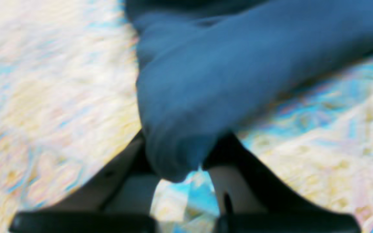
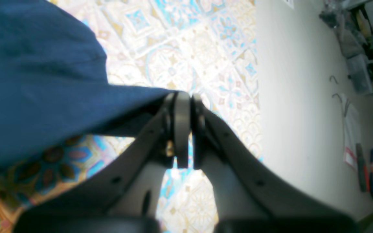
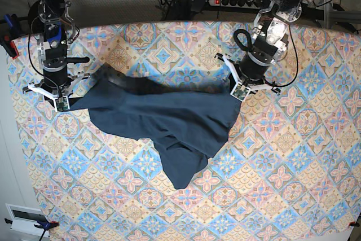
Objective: Layout the t-shirt on the table in an organized manner, then fold the t-shirt properly
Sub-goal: 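Spread the grippers apart, stretching the t-shirt edge taut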
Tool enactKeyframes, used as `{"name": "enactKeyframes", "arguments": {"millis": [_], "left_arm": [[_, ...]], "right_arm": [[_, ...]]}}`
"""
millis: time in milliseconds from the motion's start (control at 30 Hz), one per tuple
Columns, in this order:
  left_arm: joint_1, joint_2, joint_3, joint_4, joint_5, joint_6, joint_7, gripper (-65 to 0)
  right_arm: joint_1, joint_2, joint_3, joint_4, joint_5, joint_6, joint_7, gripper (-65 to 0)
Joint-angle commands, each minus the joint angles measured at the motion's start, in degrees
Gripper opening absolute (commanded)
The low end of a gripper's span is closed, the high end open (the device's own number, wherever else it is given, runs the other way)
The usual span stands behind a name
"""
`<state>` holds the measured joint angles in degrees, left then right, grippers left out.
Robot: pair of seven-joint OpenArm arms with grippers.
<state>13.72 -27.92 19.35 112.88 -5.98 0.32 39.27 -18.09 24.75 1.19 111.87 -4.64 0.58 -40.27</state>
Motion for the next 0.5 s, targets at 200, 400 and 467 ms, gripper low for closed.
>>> {"name": "enactKeyframes", "arguments": {"millis": [200,400,467], "left_arm": [[0.39,-6.41,-14.30,5.58,-13.14,0.08,-3.00,-65.0],[0.22,-11.68,-23.44,5.67,-23.08,0.08,-8.10,-65.0],[-2.07,-13.44,-24.32,5.32,-25.63,0.08,-8.10,-65.0]], "right_arm": [[5.65,0.17,-4.93,1.49,2.75,-0.62,6.56,-64.3],[10.75,-0.09,-8.97,1.05,4.34,-0.62,6.65,-64.3],[13.56,-0.18,-10.38,0.61,4.69,-0.62,6.65,-64.3]]}}
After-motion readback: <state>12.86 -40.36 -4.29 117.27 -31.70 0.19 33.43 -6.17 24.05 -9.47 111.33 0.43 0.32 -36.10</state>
